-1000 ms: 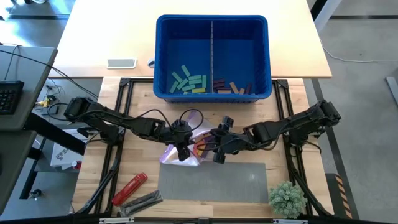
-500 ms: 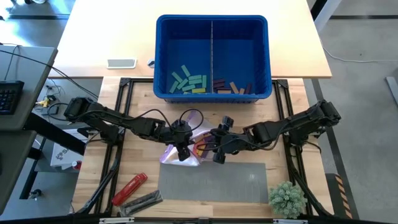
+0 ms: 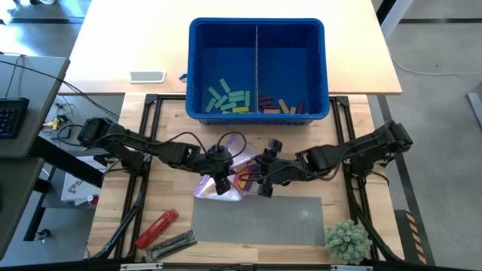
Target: Sort blocks
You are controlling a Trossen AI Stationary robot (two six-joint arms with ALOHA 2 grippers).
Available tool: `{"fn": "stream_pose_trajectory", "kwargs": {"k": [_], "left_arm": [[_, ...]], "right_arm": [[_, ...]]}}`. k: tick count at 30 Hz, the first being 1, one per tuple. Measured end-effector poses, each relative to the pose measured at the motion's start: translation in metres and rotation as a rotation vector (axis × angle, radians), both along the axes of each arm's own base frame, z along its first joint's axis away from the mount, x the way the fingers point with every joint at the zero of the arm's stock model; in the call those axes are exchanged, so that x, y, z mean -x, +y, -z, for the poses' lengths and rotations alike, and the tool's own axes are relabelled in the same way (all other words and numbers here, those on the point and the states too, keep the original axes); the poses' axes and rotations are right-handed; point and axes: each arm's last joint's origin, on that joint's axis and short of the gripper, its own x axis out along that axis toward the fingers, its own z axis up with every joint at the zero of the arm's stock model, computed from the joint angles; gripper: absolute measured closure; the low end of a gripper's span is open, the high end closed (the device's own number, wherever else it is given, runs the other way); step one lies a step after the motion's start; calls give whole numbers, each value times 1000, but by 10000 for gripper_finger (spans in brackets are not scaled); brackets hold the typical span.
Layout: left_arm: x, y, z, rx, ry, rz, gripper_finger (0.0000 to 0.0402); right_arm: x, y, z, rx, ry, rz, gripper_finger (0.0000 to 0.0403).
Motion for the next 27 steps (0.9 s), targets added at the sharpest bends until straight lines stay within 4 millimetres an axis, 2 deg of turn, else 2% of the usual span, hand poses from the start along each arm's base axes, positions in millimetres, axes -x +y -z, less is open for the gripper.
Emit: {"fn": "stream_pose_trajectory", "kwargs": {"k": [9,14,20,23,27], "left_arm": [[0,0,0,0,1,0,402],[0,0,0,0,0,-1,402],[0,0,0,0,0,-1,402],[0,0,0,0,0,0,402],[0,0,0,0,1,0,402]], "right_arm": [[5,-3,-28,171,65,-52,202],[12,-13,-69,271,24,-42,202],[27,-55,-121,348,-74,26,202],[31,-79,-134,363,-87,50,202],[30,-113,-140,331,-104,67,202]]}}
